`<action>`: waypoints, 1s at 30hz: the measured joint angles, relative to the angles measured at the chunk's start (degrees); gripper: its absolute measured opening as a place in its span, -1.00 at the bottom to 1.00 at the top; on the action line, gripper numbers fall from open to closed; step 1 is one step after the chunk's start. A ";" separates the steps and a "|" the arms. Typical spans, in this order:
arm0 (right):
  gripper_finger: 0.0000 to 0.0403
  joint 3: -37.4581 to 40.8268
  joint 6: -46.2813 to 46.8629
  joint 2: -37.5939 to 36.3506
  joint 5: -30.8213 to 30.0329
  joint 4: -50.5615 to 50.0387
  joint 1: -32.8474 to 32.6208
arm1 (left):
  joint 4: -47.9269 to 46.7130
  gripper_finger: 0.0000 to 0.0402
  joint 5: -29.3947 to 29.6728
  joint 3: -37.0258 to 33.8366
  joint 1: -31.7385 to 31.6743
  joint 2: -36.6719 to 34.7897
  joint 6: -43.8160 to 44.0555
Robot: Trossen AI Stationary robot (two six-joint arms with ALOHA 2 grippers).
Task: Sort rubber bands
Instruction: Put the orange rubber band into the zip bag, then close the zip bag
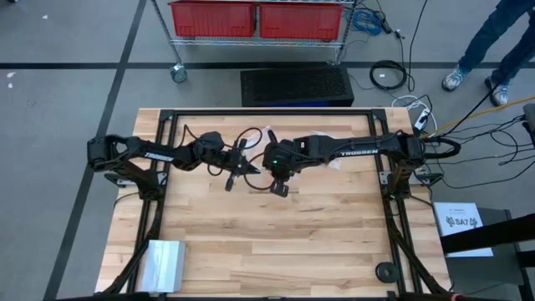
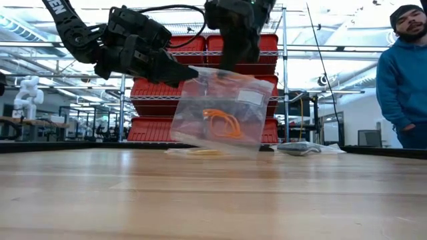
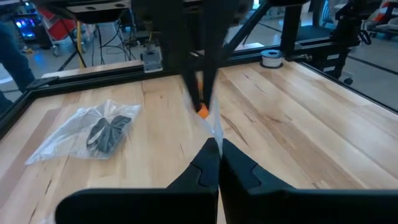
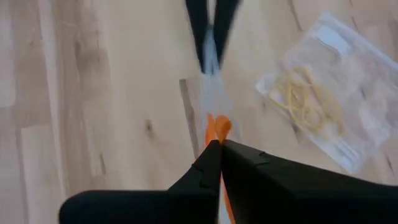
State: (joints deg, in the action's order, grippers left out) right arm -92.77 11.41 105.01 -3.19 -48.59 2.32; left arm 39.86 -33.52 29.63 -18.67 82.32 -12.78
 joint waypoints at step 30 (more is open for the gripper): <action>-0.15 -7.26 4.45 -0.31 2.00 -4.57 -2.77 | 1.16 -0.43 0.42 0.05 0.06 -0.01 2.46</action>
State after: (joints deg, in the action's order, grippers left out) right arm -100.03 15.86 104.70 -1.19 -53.16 -0.45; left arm 41.02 -33.10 29.68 -18.61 82.31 -10.31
